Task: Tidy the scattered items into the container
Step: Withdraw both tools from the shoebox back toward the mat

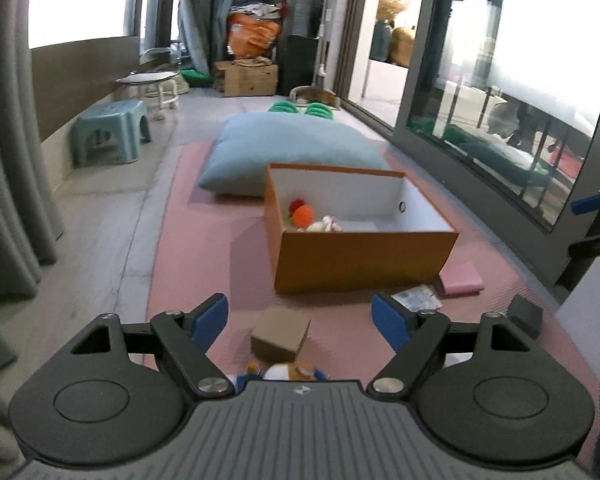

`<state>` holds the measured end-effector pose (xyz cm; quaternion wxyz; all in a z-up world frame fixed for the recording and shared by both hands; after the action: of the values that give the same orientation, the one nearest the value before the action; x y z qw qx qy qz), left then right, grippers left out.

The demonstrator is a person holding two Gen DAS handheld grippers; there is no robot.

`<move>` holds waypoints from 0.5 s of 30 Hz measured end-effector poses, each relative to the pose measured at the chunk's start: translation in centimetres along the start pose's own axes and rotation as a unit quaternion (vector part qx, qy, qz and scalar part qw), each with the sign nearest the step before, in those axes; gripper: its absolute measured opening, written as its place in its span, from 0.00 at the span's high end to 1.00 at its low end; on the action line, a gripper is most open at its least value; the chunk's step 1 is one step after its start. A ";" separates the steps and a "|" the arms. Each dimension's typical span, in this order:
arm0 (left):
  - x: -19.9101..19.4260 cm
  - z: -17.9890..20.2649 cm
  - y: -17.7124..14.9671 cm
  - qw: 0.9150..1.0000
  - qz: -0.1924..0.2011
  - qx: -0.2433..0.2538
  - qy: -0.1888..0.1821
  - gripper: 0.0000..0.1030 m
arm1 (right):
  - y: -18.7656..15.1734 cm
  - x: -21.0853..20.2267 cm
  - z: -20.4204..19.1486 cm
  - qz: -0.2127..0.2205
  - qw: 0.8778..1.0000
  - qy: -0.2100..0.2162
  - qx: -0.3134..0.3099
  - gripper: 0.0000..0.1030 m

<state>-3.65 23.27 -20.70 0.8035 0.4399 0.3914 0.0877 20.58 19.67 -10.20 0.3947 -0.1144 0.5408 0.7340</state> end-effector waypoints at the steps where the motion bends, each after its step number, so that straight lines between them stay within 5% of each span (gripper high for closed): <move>1: 0.0 0.1 -0.6 1.000 -0.002 0.000 -0.001 0.09 | -0.4 -0.2 0.1 0.007 1.000 -0.005 0.001 0.08; 5: -0.2 0.8 -2.9 1.000 0.000 -0.008 -0.011 0.09 | -2.5 -0.2 0.4 0.020 1.000 -0.019 0.001 0.08; 9: 0.6 1.0 -5.2 0.999 -0.022 -0.028 -0.021 0.09 | -5.6 1.0 0.2 -0.014 0.999 -0.031 -0.008 0.08; 15: 3.3 0.3 -10.6 0.993 -0.114 -0.006 0.019 0.11 | -10.9 2.9 -2.9 -0.078 0.997 0.013 0.008 0.08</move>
<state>-3.33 18.35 -30.69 0.8034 0.3855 0.4538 0.0060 25.58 19.59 -20.78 0.4446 -0.1625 0.5408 0.6953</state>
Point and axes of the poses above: each gripper's, at about its wrist camera, not at the fingertips, and x roughly the way its jaws point, z to its right, y to its top, the point moved 9 cm from there along x, roughly the way its jaws point, and after that the axes turned 8 degrees about -y, right-handed, at the moved point
